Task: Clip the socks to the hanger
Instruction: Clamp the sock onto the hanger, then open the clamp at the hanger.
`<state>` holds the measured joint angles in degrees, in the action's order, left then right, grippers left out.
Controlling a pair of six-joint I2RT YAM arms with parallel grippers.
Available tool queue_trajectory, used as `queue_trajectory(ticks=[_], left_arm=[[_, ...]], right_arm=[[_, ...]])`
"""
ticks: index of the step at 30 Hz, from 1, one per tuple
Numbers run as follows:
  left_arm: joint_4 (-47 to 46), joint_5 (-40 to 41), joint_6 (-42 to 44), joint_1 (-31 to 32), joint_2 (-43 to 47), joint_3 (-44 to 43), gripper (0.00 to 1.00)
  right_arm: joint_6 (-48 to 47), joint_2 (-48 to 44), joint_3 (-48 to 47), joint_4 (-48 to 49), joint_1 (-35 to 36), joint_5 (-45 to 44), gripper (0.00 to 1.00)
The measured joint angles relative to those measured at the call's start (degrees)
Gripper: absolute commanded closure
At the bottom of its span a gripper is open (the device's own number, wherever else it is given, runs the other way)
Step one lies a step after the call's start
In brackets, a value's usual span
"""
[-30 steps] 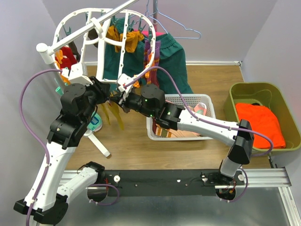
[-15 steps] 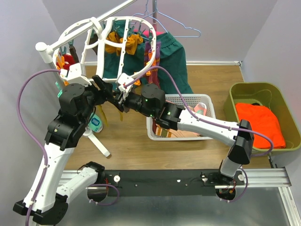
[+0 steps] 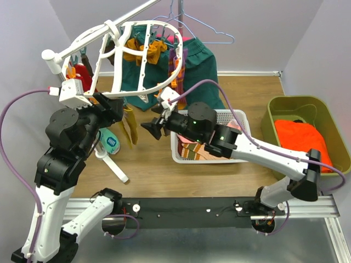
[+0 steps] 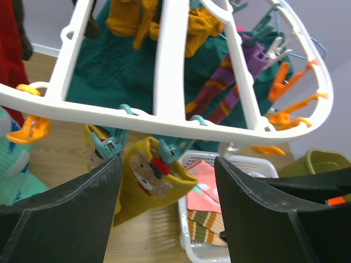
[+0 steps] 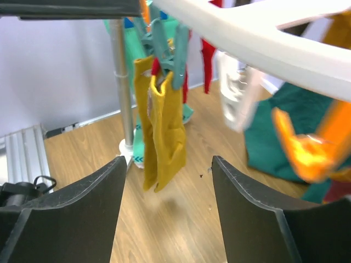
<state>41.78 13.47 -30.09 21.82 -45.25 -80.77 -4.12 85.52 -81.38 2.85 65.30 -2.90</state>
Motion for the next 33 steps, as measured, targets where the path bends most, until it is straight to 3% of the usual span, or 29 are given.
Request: queue_trajectory(ticks=[7,18,25,33], left_arm=[[-0.13,-6.4,-1.73,0.0,0.24,-1.53,0.26],[-6.29,-15.54,-6.16,0.5,-1.09,0.87,0.29],[-9.51,-15.23,-7.63,6.05,-3.56,1.86,0.29],[-10.84,-7.48,-8.55,12.7,-6.19,1.86,0.3]], right_arm=[[0.9,-6.99,5.86,-2.47,0.0,-5.88,0.28],[1.14,-10.8,13.11,0.59,0.0,-10.64,0.29],[1.07,-12.11,16.96,8.7,-0.79,-10.25,0.33],[1.99,-9.53,16.96,16.37,-5.57,-2.56,0.33]])
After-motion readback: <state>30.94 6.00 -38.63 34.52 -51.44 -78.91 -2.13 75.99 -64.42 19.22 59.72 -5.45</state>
